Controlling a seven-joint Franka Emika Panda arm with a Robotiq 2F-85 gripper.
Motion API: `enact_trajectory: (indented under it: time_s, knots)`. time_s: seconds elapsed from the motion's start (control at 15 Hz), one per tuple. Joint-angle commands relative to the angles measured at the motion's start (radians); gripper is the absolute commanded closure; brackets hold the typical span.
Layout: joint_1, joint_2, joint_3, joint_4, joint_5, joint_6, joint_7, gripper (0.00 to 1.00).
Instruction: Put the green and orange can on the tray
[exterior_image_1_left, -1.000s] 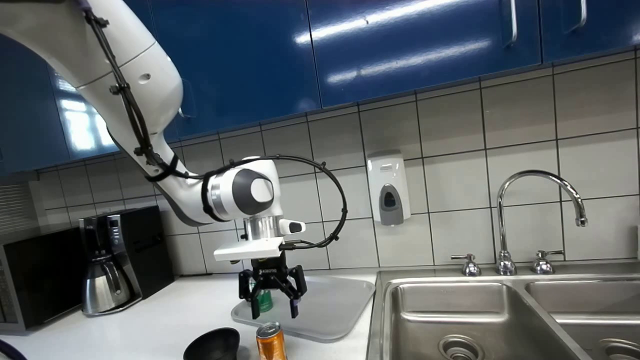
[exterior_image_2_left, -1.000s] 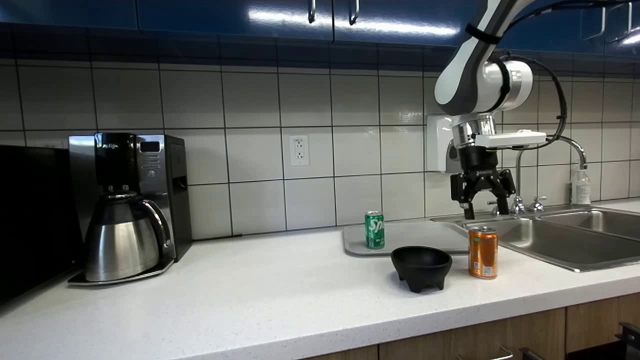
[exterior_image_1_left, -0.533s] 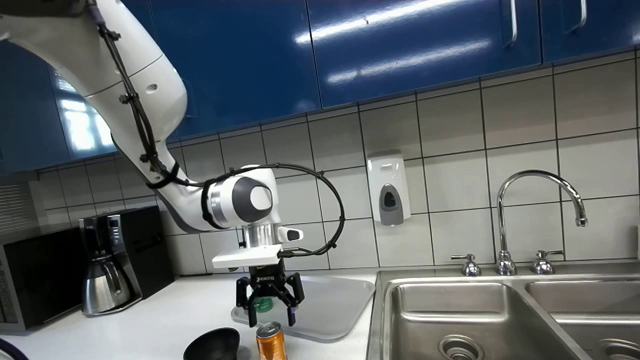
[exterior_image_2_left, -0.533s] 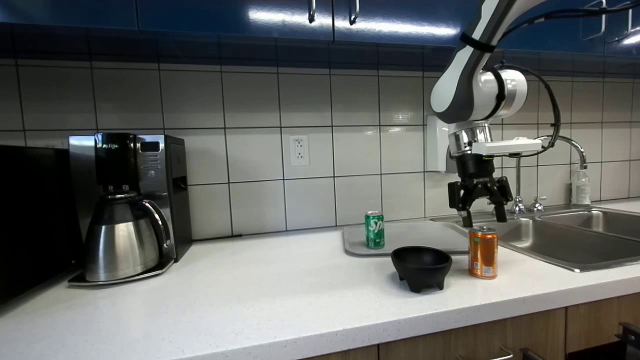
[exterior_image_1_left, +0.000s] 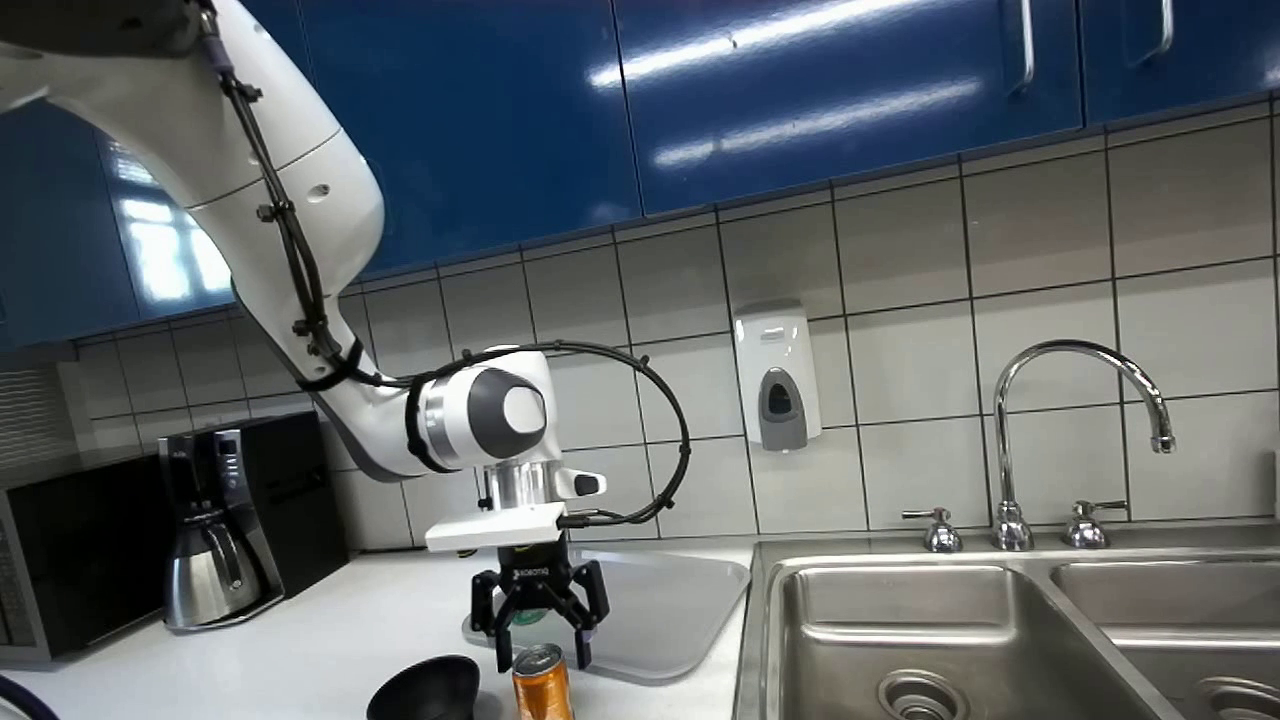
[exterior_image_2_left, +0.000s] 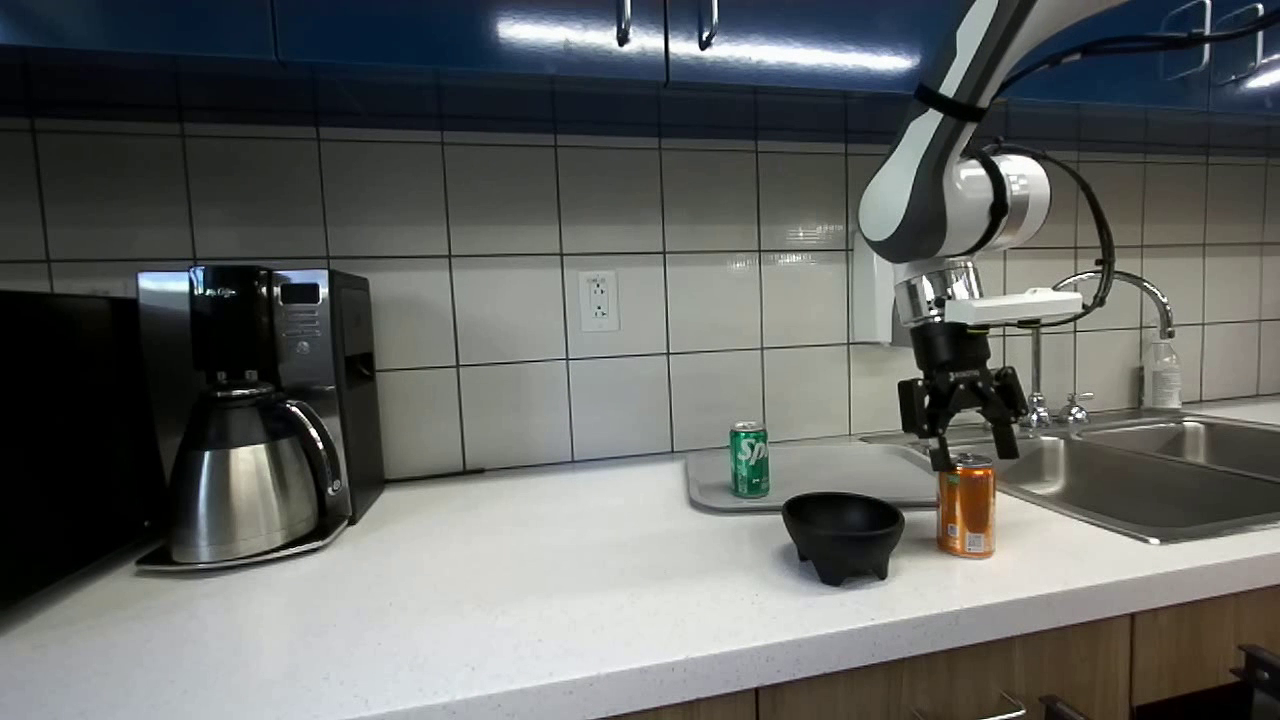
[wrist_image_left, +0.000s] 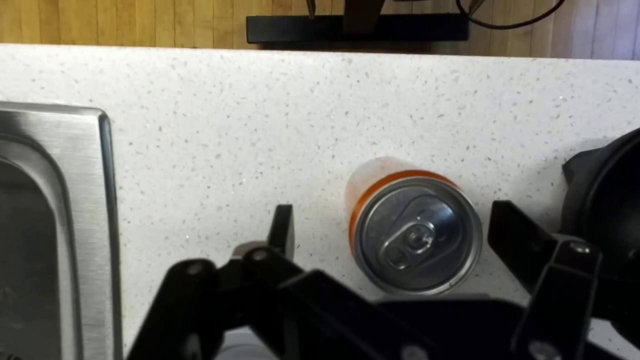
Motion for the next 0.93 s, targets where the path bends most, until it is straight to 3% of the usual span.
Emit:
enact_trajectory:
  time_s: [0.0,0.87]
  knots:
    - [-0.006,0.017,0.009,0.007,-0.022,0.014,-0.013,0.00]
    - [-0.001,0.080,0.016,0.011,-0.026,0.054,-0.007,0.00]
